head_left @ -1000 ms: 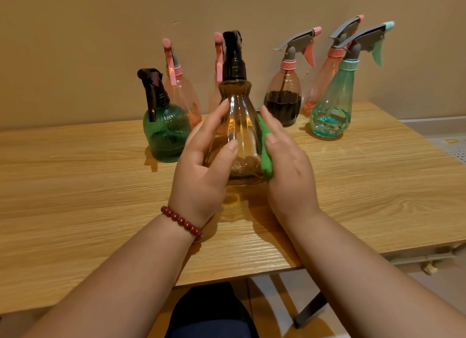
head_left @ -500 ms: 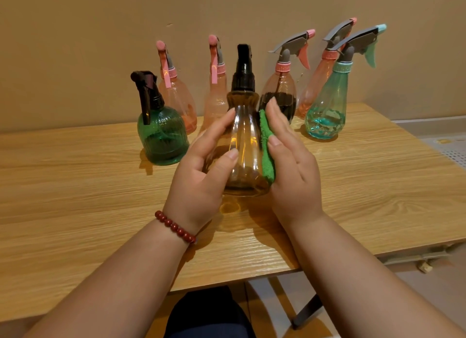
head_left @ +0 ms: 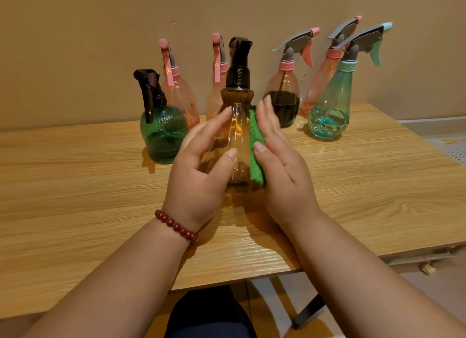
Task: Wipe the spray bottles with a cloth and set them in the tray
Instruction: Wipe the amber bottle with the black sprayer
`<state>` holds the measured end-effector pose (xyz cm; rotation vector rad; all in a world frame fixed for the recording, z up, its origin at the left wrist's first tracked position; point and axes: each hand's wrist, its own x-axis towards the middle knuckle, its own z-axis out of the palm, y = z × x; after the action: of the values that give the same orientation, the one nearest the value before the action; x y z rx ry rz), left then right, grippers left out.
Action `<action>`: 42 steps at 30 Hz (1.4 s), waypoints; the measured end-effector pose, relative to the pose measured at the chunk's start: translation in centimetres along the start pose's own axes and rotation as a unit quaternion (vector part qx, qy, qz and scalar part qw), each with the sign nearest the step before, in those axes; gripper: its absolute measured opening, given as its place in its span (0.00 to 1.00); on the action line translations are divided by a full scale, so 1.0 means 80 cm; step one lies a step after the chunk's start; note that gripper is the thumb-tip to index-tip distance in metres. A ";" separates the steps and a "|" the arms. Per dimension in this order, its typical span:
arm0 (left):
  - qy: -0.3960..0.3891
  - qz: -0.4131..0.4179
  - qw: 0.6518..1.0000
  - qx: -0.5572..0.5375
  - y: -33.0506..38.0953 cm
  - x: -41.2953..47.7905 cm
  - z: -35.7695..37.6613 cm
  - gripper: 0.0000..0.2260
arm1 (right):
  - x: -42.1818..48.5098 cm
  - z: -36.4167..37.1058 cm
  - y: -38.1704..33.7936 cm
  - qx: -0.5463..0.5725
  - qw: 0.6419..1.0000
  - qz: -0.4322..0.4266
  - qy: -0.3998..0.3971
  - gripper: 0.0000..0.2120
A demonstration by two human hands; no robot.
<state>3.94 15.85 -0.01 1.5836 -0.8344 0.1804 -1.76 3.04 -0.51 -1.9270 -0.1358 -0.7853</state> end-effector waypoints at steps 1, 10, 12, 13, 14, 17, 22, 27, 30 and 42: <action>-0.007 -0.004 1.000 -0.003 0.001 0.000 0.001 0.21 | 0.000 0.000 -0.001 0.002 1.000 0.002 0.003 0.24; -0.076 -0.007 0.997 -0.005 0.003 -0.002 0.001 0.22 | 0.003 -0.006 0.001 0.105 0.991 0.069 0.049 0.26; -0.037 -0.015 0.998 -0.052 0.004 0.000 -0.002 0.22 | 0.002 -0.003 0.001 0.128 0.989 0.079 0.017 0.25; -0.023 -0.018 0.998 -0.063 0.005 0.001 -0.003 0.22 | 0.002 -0.003 0.000 0.139 0.986 0.087 0.009 0.24; -0.016 -0.021 0.997 -0.076 0.006 0.002 -0.003 0.23 | 0.002 -0.003 -0.002 0.157 0.983 0.094 0.005 0.23; -0.025 -0.039 0.993 -0.111 0.008 0.003 -0.002 0.23 | 0.000 -0.006 -0.006 0.195 0.975 0.110 0.016 0.19; -0.046 -0.054 0.995 -0.071 0.006 0.004 0.003 0.22 | -0.002 -0.007 -0.005 0.120 0.988 0.072 0.070 0.23; -0.048 -0.076 0.990 -0.111 0.004 0.005 0.002 0.23 | -0.002 -0.008 -0.003 0.027 0.995 0.004 0.094 0.22; -0.078 -0.071 0.987 -0.123 -0.001 0.005 0.000 0.30 | -0.002 -0.002 -0.003 -0.037 0.997 -0.028 0.062 0.23; -0.023 -0.038 0.994 -0.096 0.002 0.004 0.006 0.29 | -0.003 0.005 -0.010 -0.010 0.997 0.016 0.070 0.22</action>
<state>3.96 15.32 0.18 1.4407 -0.8015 0.0079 -2.08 3.81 -0.14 -1.8816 -0.0119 -0.9000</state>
